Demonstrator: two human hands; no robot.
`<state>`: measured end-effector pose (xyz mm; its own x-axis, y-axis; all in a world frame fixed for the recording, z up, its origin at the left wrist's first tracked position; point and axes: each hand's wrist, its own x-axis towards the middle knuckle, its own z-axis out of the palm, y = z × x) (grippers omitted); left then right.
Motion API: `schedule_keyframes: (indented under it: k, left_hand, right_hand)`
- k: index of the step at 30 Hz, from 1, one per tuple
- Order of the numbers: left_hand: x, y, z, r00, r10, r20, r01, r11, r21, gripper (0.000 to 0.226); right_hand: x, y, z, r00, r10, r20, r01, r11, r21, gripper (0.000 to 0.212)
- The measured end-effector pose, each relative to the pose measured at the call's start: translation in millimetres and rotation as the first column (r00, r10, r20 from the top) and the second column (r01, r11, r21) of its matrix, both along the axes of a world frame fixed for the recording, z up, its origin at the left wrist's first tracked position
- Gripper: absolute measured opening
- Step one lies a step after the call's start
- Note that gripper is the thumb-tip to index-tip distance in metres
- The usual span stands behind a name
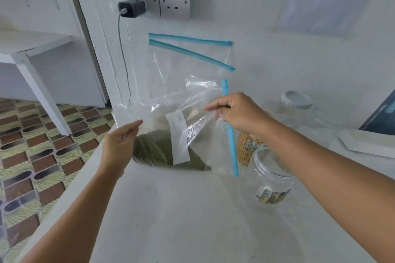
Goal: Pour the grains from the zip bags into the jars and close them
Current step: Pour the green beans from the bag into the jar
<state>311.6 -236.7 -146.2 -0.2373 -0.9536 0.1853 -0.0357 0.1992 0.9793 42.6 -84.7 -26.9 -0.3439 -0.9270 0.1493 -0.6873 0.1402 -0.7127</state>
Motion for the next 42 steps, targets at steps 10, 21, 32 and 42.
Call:
schedule_keyframes:
  k: [10,21,32,42]
  left_hand:
    - [-7,3,16,0.998,0.008,-0.068,-0.013,0.997,-0.074,0.033]
    - [-17,11,27,0.995,-0.008,-0.098,-0.007,0.989,-0.15,0.025]
    - [23,-6,-3,0.902,-0.43,0.04,0.412,0.884,0.222,0.043]
    - [9,2,-18,0.992,-0.129,-0.002,0.128,0.984,0.126,0.03]
  right_hand:
    - [-6,9,-2,1.0,-0.004,-0.026,0.006,0.997,0.071,0.047]
    - [-20,9,-8,0.999,-0.011,-0.034,0.016,0.988,0.153,0.046]
    - [-2,-1,-9,0.999,0.053,0.012,-0.053,0.995,0.082,0.046]
    - [9,-10,-15,0.997,0.029,0.07,-0.025,0.999,-0.048,0.042]
